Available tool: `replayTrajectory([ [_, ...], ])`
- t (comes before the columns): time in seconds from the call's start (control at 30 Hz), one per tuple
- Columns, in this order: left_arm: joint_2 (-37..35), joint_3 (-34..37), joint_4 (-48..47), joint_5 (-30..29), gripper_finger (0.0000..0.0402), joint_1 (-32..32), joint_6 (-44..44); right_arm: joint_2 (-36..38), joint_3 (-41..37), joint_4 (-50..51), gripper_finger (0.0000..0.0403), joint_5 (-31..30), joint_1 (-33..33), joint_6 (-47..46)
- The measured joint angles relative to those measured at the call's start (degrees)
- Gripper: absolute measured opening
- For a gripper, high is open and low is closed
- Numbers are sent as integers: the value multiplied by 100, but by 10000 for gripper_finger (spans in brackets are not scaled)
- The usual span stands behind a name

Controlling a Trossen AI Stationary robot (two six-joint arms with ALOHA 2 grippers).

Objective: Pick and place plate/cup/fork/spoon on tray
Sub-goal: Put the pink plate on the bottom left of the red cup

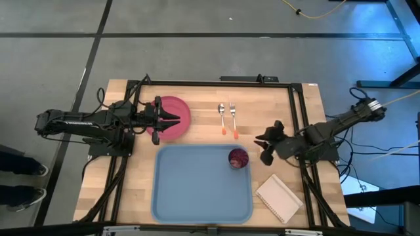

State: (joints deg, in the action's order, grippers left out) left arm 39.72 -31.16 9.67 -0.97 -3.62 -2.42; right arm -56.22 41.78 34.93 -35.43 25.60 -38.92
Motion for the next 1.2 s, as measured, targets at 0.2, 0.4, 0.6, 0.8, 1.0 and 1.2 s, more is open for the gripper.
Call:
replayTrajectory([
  [0.2,2,0,-1,0,66,1,1,1188,-1540,-1401,91,367,-319,172],
  [0.4,2,0,-2,0,66,2,0,1838,-2641,-2865,91,1567,-705,677],
  [0.6,2,0,-1,0,66,0,2,2056,-3319,-4311,91,3322,-863,1567],
  [0.8,2,0,-2,0,66,0,1,2220,-3902,-5699,91,4406,-861,2428],
  [1.0,2,0,-2,2,66,2,2,2481,-4139,-5933,91,4600,-863,2601],
  [1.2,0,0,-2,0,66,1,1,2959,-4139,-5314,91,4985,-863,2864],
])
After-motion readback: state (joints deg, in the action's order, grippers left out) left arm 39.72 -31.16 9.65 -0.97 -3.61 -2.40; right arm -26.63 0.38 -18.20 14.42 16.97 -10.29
